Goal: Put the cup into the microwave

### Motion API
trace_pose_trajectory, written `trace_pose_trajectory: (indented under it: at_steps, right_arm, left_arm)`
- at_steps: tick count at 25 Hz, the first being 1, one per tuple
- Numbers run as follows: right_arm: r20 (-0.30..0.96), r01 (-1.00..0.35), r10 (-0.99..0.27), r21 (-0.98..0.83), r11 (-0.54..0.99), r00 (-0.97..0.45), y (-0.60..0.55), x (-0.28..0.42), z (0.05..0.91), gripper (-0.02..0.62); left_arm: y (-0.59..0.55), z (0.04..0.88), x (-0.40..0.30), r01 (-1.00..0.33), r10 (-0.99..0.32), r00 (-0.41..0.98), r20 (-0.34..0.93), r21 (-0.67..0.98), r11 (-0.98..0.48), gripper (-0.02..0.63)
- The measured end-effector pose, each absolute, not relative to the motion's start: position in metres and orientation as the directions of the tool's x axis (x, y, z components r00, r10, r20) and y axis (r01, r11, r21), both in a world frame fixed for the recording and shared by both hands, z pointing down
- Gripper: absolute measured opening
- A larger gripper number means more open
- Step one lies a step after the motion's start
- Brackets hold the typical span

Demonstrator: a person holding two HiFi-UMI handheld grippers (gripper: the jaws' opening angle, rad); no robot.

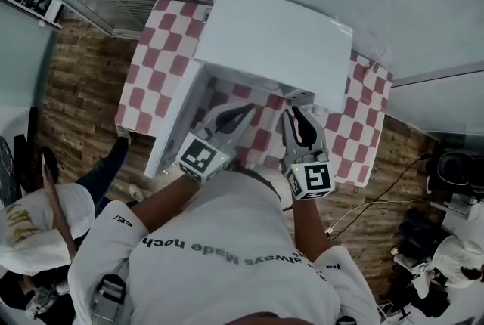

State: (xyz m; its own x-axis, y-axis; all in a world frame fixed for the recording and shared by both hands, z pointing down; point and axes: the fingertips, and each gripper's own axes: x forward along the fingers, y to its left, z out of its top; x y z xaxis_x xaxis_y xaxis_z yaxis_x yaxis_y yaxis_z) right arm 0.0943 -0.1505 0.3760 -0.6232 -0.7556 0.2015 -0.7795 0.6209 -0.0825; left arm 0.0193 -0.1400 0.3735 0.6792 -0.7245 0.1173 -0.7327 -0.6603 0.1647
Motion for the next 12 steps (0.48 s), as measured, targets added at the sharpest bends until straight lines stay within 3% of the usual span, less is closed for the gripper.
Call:
trace_pose_trajectory:
  at_steps: [12]
  right_arm:
    - [0.109,-0.724,-0.717,-0.051,0.688,-0.688,-0.108,0.090,0.292,0.071]
  left_arm:
    - [-0.122,0.299,0.034,-0.689,-0.695,0.719,0.014,0.145,-0.710,0.004]
